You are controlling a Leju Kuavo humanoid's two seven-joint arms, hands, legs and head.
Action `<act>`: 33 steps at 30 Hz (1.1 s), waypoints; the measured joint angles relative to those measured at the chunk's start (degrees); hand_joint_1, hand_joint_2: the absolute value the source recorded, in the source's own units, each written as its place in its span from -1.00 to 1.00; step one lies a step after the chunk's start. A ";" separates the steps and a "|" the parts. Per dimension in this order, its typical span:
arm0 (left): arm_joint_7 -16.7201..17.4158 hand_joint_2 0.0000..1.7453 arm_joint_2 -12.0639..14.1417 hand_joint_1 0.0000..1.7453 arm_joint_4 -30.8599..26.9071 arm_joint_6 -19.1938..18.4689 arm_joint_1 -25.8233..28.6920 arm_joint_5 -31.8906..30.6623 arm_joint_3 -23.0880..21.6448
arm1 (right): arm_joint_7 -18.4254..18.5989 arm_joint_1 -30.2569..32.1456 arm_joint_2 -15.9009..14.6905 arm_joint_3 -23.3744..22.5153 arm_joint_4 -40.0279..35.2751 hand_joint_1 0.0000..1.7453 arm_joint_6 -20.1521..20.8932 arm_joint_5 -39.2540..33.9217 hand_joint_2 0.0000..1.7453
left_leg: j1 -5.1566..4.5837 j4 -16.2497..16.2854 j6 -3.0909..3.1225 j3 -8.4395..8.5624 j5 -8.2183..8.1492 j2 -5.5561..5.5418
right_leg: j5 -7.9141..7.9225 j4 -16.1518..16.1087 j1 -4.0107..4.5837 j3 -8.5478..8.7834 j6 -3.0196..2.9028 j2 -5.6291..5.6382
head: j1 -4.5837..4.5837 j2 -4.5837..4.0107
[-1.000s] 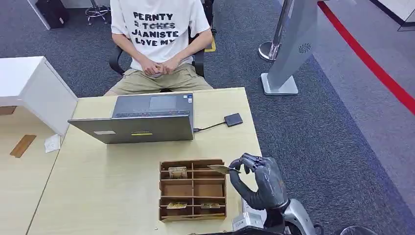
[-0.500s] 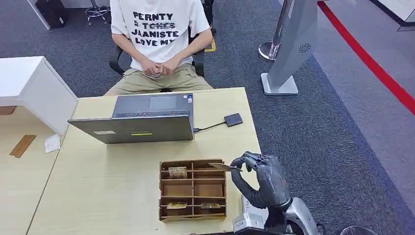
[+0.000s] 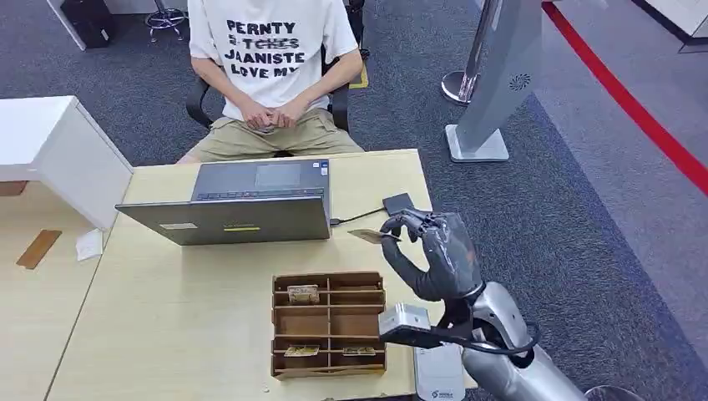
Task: Pass the card to the sensor for recognition and then transmit it.
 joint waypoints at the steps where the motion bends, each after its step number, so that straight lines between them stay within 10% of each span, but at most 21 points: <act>1: 0.02 -1.00 0.00 -1.00 0.00 -0.02 0.01 -0.07 -0.15 | 0.17 -0.67 0.22 0.09 0.37 1.00 0.00 -0.02 1.00 | 0.00 0.00 0.00 0.00 0.00 -0.01 | 0.00 0.00 0.00 0.00 0.00 0.00 | 0.00 0.00; 33: 2.84 -1.00 -0.37 -1.00 0.00 -2.32 -2.83 -6.53 -6.90 | 12.46 -31.07 18.27 4.22 28.15 1.00 10.43 11.19 1.00 | 0.02 0.00 -0.12 -0.02 0.11 -0.01 | 0.06 0.10 0.00 -0.04 -0.03 0.01 | 0.00 0.00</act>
